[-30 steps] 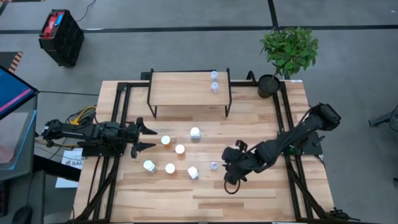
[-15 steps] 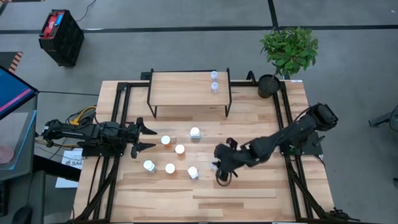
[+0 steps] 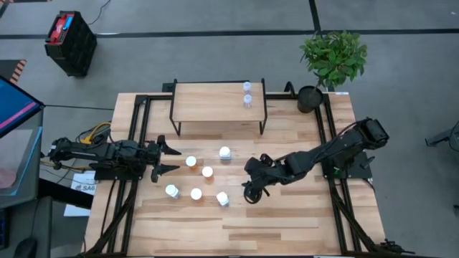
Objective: Pick and place medicine bottles onto shelf by color
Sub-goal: Put the transparent pill bottle on the shelf aligned with the other transparent pill bottles
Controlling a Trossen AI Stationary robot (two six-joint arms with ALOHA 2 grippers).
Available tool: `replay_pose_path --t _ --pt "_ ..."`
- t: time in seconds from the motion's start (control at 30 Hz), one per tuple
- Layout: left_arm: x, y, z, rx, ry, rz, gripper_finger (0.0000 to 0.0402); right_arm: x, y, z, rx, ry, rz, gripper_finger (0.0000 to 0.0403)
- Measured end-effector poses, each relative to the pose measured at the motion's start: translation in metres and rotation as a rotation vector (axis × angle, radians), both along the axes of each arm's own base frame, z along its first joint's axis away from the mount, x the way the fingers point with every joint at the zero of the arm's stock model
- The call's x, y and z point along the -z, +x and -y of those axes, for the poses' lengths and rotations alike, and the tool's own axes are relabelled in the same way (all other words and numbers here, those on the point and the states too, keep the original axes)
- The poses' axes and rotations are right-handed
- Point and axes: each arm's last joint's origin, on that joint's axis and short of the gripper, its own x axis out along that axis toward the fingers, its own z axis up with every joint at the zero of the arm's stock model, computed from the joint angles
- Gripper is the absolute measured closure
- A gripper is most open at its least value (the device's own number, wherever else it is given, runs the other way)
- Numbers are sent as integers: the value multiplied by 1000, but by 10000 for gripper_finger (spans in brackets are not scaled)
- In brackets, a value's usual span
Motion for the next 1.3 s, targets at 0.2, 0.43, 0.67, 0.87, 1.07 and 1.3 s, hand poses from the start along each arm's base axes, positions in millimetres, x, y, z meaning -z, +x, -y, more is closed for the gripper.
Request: replay_pose_path --t 0.2,0.43,0.67,0.87,1.07,1.3 --pt "0 0 0 0 0 1 140 27 9 -8 -29 -45 -82 112" --pt "-1 1 0 2 11 -2 140 39 24 -13 -102 -121 -160 112" --pt "1 1 0 3 18 -12 140 30 25 -16 -135 -98 -185 112" --pt "0 1 0 2 18 -10 140 44 26 -24 -165 -72 -234 112" --pt "0 1 0 2 18 -9 140 60 30 -26 -173 -63 -280 112" --pt "0 1 0 2 18 -9 140 60 28 -24 -159 -59 -293 113"
